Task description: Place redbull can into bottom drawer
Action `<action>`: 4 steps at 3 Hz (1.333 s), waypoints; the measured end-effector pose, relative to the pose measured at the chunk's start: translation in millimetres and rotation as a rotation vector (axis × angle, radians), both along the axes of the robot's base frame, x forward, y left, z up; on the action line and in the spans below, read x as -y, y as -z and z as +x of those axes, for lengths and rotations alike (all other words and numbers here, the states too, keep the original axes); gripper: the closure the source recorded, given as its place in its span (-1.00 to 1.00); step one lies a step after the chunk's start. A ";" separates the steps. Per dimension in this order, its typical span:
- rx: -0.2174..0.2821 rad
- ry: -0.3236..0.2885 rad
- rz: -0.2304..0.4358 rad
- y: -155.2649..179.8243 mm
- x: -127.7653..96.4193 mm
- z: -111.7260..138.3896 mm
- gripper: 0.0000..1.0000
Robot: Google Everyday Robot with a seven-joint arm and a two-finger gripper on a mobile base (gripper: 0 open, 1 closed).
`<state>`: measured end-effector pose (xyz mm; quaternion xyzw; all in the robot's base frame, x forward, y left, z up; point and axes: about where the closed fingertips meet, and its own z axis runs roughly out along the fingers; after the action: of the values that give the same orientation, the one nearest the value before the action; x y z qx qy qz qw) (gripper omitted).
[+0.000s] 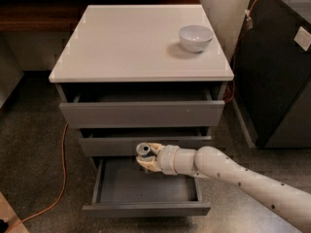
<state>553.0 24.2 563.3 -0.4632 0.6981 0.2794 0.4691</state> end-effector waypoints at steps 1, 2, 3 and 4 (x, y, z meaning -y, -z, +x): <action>0.045 0.018 0.013 51.0 8.3 6.5 1.00; 0.062 0.026 0.019 81.5 12.2 10.2 1.00; 0.059 0.043 0.026 114.7 17.6 11.4 1.00; 0.059 0.056 0.033 157.2 22.0 12.0 1.00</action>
Offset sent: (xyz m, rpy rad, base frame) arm 0.0154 -0.0210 -0.1159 0.0233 -0.0839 -0.0416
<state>565.0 2.2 406.1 -0.4438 0.6919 0.2636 0.5048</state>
